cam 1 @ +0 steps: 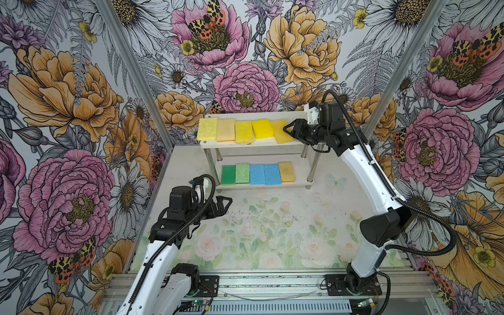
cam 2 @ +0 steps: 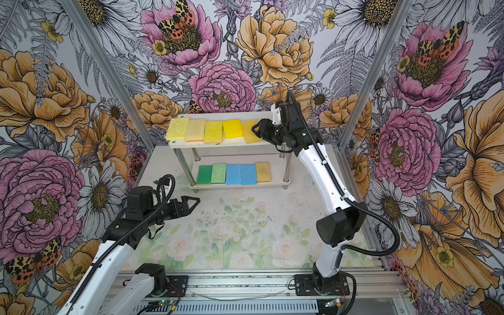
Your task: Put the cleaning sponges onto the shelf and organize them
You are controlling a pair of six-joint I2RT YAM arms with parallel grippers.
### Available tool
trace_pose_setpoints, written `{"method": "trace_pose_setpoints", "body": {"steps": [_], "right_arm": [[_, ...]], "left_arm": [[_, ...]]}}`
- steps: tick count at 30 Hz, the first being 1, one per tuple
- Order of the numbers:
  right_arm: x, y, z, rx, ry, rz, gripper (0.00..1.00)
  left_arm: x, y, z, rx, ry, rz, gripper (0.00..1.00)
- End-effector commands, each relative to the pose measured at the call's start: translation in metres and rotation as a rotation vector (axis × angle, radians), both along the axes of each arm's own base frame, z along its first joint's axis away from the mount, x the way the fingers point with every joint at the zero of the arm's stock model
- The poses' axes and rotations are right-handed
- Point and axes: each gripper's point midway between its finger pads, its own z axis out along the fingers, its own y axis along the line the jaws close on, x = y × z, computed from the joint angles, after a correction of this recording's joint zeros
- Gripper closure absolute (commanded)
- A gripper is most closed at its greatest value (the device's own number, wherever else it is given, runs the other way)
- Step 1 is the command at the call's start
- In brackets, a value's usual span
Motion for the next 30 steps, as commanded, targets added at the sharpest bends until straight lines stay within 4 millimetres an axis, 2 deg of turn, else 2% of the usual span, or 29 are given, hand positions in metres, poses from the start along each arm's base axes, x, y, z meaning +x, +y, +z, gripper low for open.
{"method": "trace_pose_setpoints", "body": {"steps": [1,7,13,17,21,24,26,28,30], "right_arm": [[-0.006,0.003,0.007,0.006,-0.012,-0.008,0.46],[-0.006,0.004,0.008,0.002,-0.015,-0.025,0.45],[-0.014,-0.027,0.019,-0.035,-0.053,-0.133,0.42],[-0.035,-0.057,0.04,-0.078,-0.133,-0.188,0.39],[-0.059,-0.097,0.049,-0.214,-0.239,-0.247,0.35],[-0.073,-0.131,0.04,-0.351,-0.291,-0.295,0.21],[-0.08,-0.155,0.028,-0.434,-0.305,-0.339,0.12],[-0.084,-0.176,0.016,-0.512,-0.331,-0.384,0.07],[-0.087,-0.187,0.002,-0.581,-0.378,-0.391,0.03]], "left_arm": [[0.002,0.001,0.002,0.021,-0.032,-0.005,0.01],[0.001,0.001,0.003,0.02,-0.036,-0.006,0.01],[0.001,0.001,0.003,0.02,-0.037,-0.006,0.01],[0.001,0.002,0.005,0.019,-0.042,-0.003,0.01],[0.002,0.008,0.012,0.021,-0.068,0.025,0.01],[0.004,0.022,0.017,0.036,-0.084,0.103,0.01],[0.008,0.038,0.021,0.053,-0.096,0.2,0.01],[0.012,0.059,0.023,0.065,-0.096,0.33,0.01],[0.017,0.076,0.021,0.09,-0.088,0.44,0.01]]}}
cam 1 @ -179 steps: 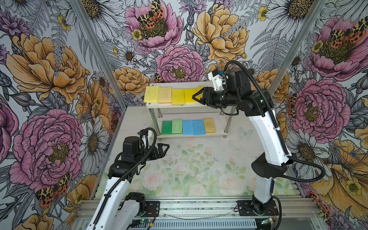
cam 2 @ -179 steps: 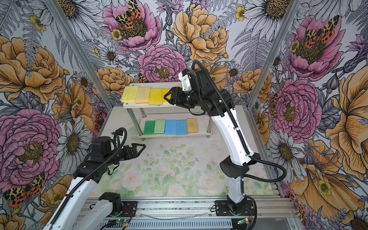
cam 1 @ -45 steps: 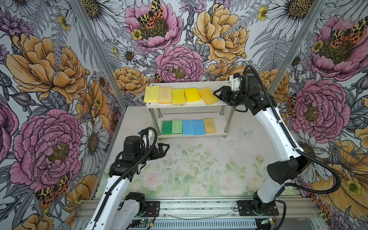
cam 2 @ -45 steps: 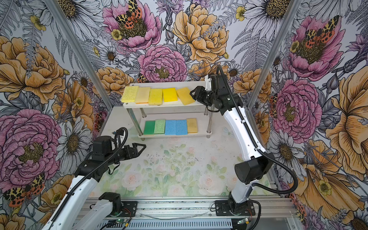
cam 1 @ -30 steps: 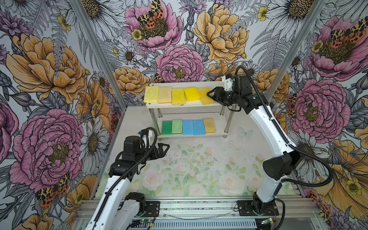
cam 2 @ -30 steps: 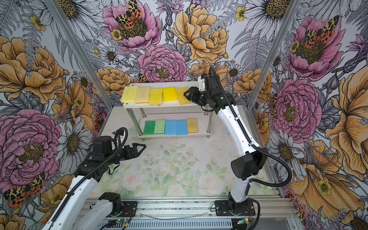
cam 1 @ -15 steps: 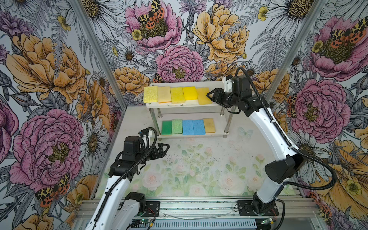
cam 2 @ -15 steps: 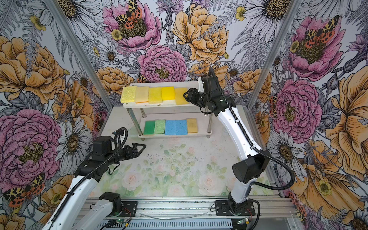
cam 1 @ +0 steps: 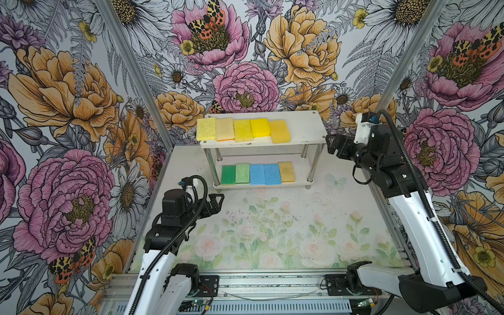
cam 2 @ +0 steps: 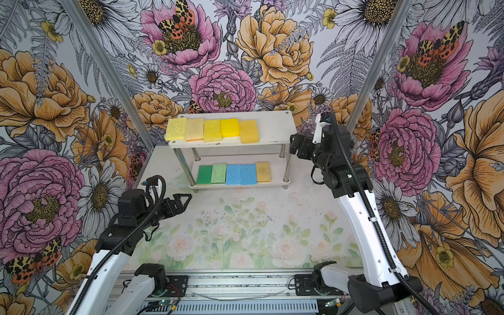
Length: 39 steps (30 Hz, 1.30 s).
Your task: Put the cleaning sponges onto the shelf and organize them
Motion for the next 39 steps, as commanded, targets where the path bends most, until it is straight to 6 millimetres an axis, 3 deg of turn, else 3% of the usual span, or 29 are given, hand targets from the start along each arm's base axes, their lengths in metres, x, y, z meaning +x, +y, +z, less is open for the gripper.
{"method": "trace_pose_setpoints", "body": {"steps": [1,8,11,16,25,31,39], "right_arm": [[0.006,-0.024,-0.029,-0.218,-0.064,-0.05,0.03],[-0.004,-0.044,-0.102,-0.297,-0.345,-0.112,0.0],[0.004,-0.057,-0.149,-0.306,-0.25,-0.136,0.01],[0.021,-0.073,-0.197,-0.291,-0.178,-0.168,0.0],[0.031,-0.078,-0.238,-0.275,-0.133,-0.174,0.0],[0.033,-0.081,-0.251,-0.285,-0.122,-0.172,0.01],[0.034,-0.081,-0.261,-0.278,-0.107,-0.16,0.01]], "left_arm": [[0.012,0.04,0.004,0.049,-0.011,0.243,0.01],[0.032,0.079,0.0,0.209,-0.123,0.415,0.01],[0.041,0.093,-0.007,0.289,-0.147,0.474,0.01],[0.059,0.106,-0.013,0.365,-0.223,0.53,0.01],[0.078,0.125,-0.025,0.457,-0.314,0.556,0.01],[0.088,0.136,-0.043,0.476,-0.335,0.56,0.01],[0.123,0.138,-0.074,0.498,-0.292,0.5,0.01]]}}
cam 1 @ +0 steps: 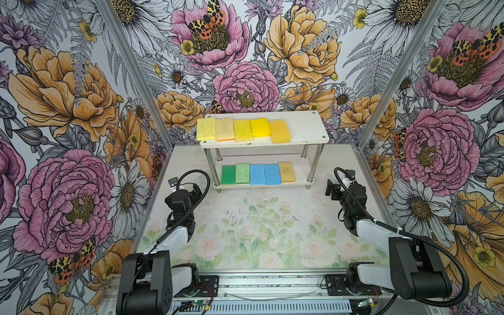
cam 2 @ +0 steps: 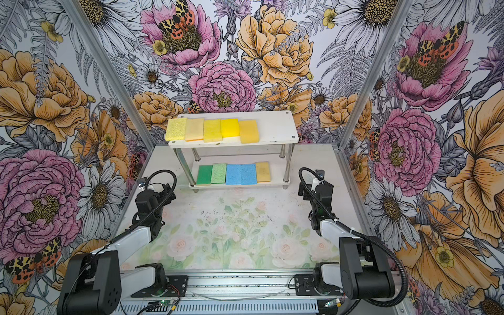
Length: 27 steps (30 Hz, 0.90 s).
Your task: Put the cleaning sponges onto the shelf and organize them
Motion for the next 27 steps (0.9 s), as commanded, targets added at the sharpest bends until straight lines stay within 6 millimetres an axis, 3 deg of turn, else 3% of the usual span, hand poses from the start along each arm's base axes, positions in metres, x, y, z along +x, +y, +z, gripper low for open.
{"method": "trace_pose_setpoints", "body": {"steps": [1,10,19,27], "right_arm": [[0.004,0.002,0.004,0.005,-0.034,0.015,0.0],[0.006,0.004,-0.006,0.016,-0.014,0.026,0.01],[0.01,0.008,-0.007,-0.002,-0.013,0.054,0.01],[0.008,0.009,-0.004,-0.022,-0.059,0.069,0.01]], "left_arm": [[0.024,-0.009,0.018,0.012,-0.087,-0.077,0.01],[0.049,-0.021,0.012,0.022,-0.109,-0.182,0.01],[0.036,-0.039,0.011,0.072,-0.186,-0.256,0.01],[0.035,-0.036,0.003,0.098,-0.205,-0.194,0.01]]}}
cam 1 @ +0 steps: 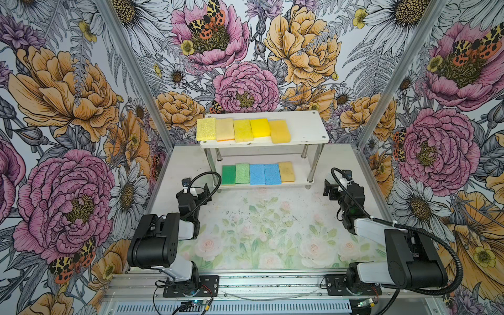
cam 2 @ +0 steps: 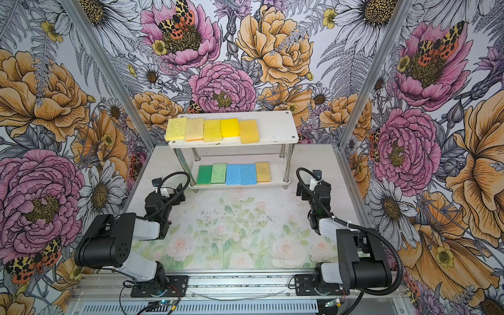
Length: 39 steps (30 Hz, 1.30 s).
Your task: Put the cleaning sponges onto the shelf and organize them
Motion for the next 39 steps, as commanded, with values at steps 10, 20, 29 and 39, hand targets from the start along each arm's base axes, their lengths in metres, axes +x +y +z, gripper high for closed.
{"method": "trace_pose_setpoints", "body": {"steps": [10,20,29,39], "right_arm": [[-0.005,-0.002,-0.004,-0.017,-0.098,0.0,0.01],[0.004,-0.015,-0.016,-0.013,-0.072,-0.079,0.01],[0.01,-0.025,-0.021,0.001,-0.022,-0.126,0.01],[0.01,-0.024,-0.021,-0.002,-0.022,-0.125,0.01]], "left_arm": [[0.011,0.009,0.023,0.061,-0.051,0.104,0.01],[0.012,0.006,0.024,0.071,-0.048,0.102,0.01],[0.012,0.006,0.023,0.072,-0.048,0.103,0.01],[0.012,0.006,0.023,0.072,-0.046,0.102,0.01]]}}
